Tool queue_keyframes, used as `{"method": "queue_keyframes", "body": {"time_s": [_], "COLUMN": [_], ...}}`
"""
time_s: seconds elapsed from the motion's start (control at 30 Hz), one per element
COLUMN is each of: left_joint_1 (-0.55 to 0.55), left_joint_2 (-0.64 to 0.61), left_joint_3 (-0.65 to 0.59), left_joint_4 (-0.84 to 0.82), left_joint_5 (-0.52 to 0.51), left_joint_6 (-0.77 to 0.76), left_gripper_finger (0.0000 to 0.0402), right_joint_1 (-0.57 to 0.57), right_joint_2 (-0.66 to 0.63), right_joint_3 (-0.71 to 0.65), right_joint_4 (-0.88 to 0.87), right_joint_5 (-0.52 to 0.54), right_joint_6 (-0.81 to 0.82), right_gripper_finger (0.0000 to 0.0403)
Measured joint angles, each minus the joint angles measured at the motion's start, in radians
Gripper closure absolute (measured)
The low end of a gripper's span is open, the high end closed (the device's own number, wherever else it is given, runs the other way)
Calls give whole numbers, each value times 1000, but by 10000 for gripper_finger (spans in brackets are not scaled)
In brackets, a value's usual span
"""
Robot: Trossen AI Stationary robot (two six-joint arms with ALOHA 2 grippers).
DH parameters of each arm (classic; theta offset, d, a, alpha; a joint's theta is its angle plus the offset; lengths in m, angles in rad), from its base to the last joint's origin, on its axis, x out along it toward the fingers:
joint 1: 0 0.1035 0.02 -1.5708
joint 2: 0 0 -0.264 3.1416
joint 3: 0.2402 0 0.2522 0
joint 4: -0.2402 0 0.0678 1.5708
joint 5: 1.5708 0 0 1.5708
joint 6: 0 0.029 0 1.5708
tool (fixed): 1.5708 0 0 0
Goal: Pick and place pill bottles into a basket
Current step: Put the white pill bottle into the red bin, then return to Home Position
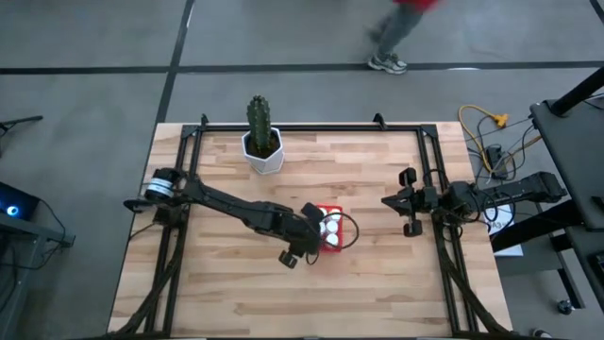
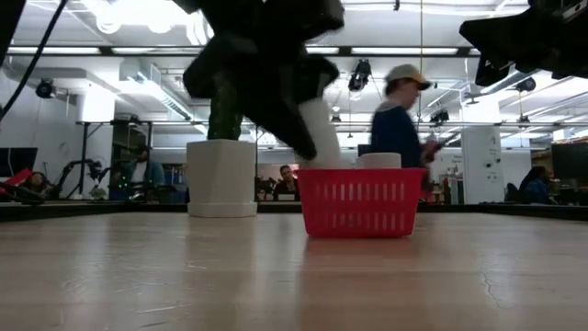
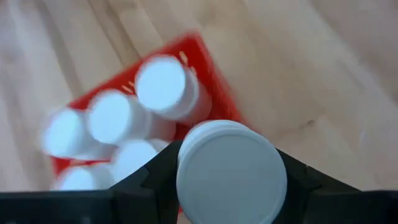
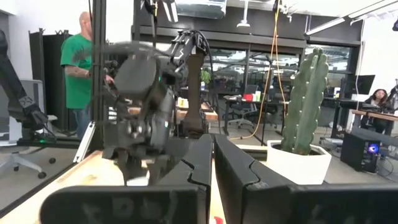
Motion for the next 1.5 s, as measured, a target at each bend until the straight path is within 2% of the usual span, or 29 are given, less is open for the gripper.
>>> {"method": "queue_keyframes", "body": {"time_s": [0.13, 1.1, 1.17, 1.3, 1.5], "left_joint_1": [8, 10, 11, 10, 10], "left_joint_2": [36, 23, 22, 22, 22], "left_joint_3": [0, 21, 20, 17, 18], "left_joint_4": [0, -10, -9, -13, -13], "left_joint_5": [2, 3, 3, 6, 6], "left_joint_6": [15, -8, -20, -40, -42], "left_gripper_finger": [246, 246, 234, 183, 178], "right_joint_1": [0, 1, 1, 1, 1], "right_joint_2": [3, 3, 3, 3, 3], "right_joint_3": [0, 0, 0, 0, 0], "right_joint_4": [-2, -2, -2, -2, -3], "right_joint_5": [0, 16, 16, 16, 15], "right_joint_6": [0, 0, 0, 0, 0], "right_gripper_finger": [394, 394, 394, 394, 394]}}
